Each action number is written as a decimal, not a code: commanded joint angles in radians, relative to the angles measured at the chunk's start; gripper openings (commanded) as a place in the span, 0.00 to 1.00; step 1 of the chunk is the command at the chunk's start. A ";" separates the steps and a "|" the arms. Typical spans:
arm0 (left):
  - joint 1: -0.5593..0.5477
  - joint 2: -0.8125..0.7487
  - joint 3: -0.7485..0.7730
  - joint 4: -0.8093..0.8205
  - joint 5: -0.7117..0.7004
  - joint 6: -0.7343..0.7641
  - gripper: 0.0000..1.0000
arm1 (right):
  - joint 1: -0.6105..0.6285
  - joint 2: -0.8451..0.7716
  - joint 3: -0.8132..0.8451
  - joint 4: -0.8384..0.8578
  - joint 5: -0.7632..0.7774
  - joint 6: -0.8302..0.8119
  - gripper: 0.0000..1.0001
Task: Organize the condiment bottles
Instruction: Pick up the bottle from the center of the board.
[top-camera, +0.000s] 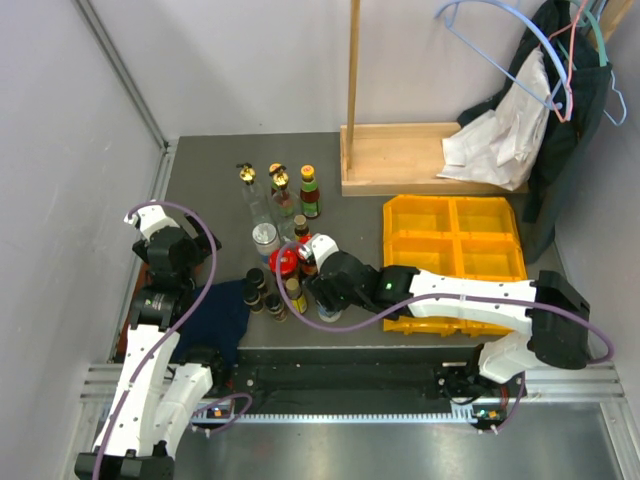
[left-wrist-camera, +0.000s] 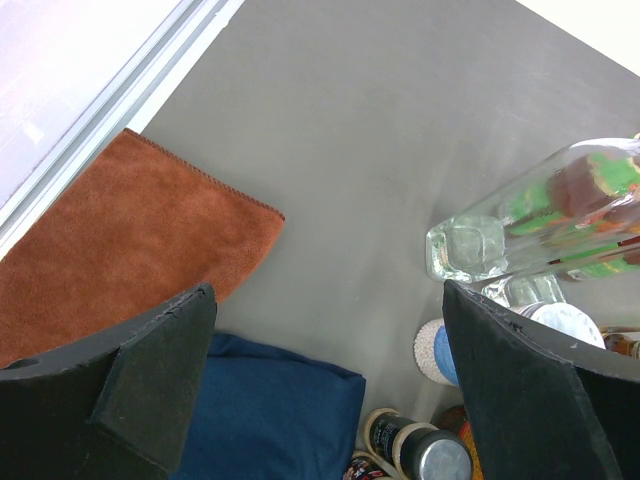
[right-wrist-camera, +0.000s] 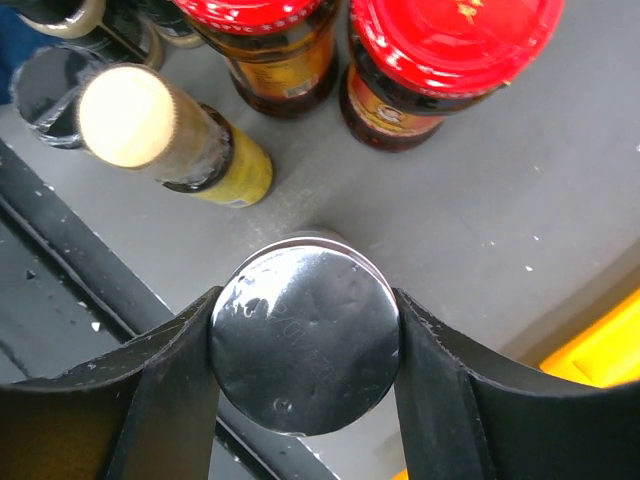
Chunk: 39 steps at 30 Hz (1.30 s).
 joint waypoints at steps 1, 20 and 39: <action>-0.001 -0.008 -0.007 0.019 -0.016 0.007 0.99 | 0.023 -0.031 0.078 -0.014 0.099 0.005 0.00; -0.001 -0.008 -0.007 0.023 -0.006 0.009 0.99 | -0.145 -0.364 0.067 -0.063 0.590 0.005 0.00; -0.001 0.004 -0.007 0.024 -0.025 0.019 0.99 | -0.629 -0.126 0.179 0.073 0.334 -0.054 0.00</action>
